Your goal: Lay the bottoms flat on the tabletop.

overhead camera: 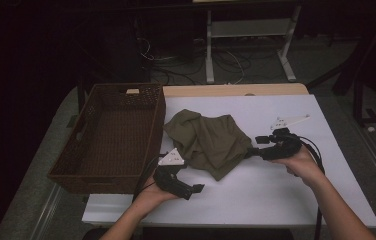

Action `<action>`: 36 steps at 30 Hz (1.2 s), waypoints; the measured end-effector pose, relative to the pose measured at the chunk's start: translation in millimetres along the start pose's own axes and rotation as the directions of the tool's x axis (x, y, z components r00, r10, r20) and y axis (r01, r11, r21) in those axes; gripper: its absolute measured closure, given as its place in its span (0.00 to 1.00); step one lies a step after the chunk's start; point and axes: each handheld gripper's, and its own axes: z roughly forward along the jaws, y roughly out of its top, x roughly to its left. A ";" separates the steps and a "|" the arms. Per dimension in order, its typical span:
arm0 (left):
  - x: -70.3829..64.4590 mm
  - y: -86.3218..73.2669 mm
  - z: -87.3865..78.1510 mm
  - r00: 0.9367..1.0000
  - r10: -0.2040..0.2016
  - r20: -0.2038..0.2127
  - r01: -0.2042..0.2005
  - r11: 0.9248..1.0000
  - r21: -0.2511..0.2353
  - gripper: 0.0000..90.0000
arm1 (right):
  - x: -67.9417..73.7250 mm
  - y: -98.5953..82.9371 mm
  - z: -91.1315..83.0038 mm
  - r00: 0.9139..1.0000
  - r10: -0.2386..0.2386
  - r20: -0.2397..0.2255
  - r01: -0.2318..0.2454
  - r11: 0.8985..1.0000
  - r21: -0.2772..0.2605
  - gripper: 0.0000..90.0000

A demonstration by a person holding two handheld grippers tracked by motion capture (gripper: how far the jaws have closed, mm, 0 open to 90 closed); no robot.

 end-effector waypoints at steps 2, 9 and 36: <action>-0.4 0.0 -0.5 1.000 0.001 -0.001 -0.001 1.000 -0.001 0.00 | 0.5 -3.9 -2.2 1.000 0.005 0.000 -0.005 1.000 -0.003 0.42; -1.4 0.3 -0.6 1.000 0.001 -0.003 -0.001 1.000 -0.004 0.00 | 1.8 -19.4 -3.3 1.000 0.011 0.002 -0.011 1.000 0.020 0.43; -2.7 0.2 0.4 1.000 -0.001 0.001 0.001 1.000 0.000 0.00 | -13.1 -29.7 31.4 0.998 0.053 0.038 -0.055 0.996 0.071 0.60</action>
